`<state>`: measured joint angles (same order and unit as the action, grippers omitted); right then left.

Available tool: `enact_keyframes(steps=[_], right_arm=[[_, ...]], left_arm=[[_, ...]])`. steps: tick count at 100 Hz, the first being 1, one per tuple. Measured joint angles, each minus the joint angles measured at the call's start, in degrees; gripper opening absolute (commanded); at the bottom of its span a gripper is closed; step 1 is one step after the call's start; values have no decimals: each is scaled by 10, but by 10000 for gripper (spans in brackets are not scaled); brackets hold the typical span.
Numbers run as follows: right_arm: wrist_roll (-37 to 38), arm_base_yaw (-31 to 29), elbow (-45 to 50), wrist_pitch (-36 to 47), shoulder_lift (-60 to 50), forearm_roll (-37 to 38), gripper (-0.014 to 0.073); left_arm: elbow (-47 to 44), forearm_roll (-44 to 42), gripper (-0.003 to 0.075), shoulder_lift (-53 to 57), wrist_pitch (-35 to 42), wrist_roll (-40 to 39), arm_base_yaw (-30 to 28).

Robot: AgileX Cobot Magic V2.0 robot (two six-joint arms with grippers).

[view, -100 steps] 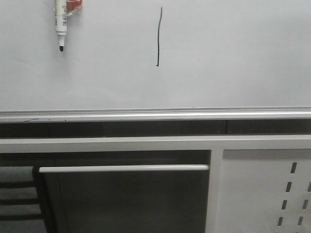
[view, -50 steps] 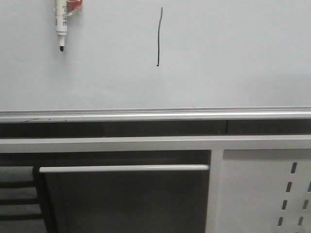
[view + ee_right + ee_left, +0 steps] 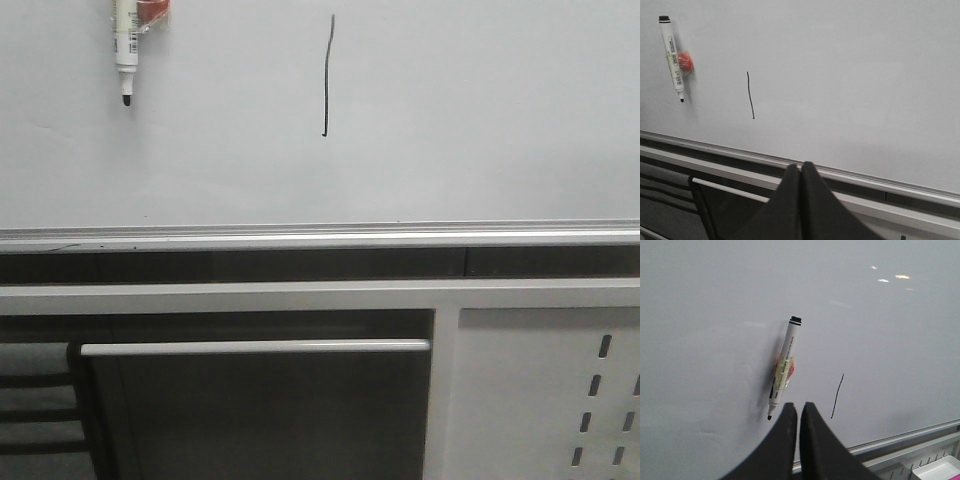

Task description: Write number 1 on whiteboard

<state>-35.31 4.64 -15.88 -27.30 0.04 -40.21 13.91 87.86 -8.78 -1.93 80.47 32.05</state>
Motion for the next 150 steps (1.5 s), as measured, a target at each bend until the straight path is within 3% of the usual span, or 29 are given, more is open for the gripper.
enact_keyframes(steps=[28,38,50,56,64,70,80,110,120,150], right_arm=[[0,0,0,1,0,0,-64],[0,0,0,1,0,0,-64],[0,0,0,1,0,0,-64],[0,0,0,1,0,0,-64],[0,0,0,1,0,0,-64],[0,0,0,1,0,0,-64],[0,0,0,1,0,0,-64],[0,0,0,1,0,0,-64],[0,0,0,1,0,0,-64],[0,0,0,1,0,0,-64]], left_arm=[[-1,-1,-20,0,0,0,0],[-3,-58,-20,0,10,-22,0],[-15,-270,-20,0,38,-210,-24],[-28,-393,-20,0,47,-368,-55],[-41,-576,-20,7,28,-537,-102],[-50,-666,-20,18,1,-640,-141],[-69,-760,-20,50,-30,-718,-193],[-141,-799,-20,90,-36,-774,-304],[-141,-804,-20,90,-5,-788,-313],[-141,-805,-20,90,-16,-794,-313]])
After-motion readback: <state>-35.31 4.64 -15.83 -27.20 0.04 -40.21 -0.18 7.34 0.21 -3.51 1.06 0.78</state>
